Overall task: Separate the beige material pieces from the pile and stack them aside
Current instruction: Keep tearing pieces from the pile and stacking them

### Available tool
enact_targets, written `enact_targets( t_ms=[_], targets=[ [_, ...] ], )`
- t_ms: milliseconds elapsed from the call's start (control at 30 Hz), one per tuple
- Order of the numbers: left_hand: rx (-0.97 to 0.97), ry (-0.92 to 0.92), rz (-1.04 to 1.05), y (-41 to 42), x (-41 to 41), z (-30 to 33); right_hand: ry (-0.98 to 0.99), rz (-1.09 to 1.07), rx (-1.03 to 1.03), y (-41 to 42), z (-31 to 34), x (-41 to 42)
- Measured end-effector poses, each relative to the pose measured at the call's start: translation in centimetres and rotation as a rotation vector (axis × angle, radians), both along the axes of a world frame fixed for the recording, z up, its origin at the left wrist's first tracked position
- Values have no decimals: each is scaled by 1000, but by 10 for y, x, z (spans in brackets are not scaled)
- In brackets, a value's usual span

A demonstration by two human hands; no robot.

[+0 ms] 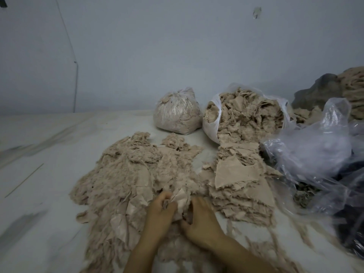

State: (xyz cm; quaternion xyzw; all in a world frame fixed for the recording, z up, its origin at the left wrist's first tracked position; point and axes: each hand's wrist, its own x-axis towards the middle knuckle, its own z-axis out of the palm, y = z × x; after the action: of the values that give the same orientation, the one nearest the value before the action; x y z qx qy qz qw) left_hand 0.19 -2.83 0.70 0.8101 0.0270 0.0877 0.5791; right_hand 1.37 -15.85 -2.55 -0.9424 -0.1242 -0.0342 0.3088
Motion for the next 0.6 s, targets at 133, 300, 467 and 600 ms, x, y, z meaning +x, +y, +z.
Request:
enact_targets(
  t_ms=[133,300,467,600],
  targets=[
    [97,-3,52,2,-1,5,-86,-150,227,0,7,5],
    [513,-64,271,17,4,2,-124,-97,303,-14,22,5],
    [292,-87,-315,-6,7,5,-238,36,420,-14,37,-1],
    [49,-72,-146,-2,10,-1,-170,-190,740,-28,45,3]
  ],
)
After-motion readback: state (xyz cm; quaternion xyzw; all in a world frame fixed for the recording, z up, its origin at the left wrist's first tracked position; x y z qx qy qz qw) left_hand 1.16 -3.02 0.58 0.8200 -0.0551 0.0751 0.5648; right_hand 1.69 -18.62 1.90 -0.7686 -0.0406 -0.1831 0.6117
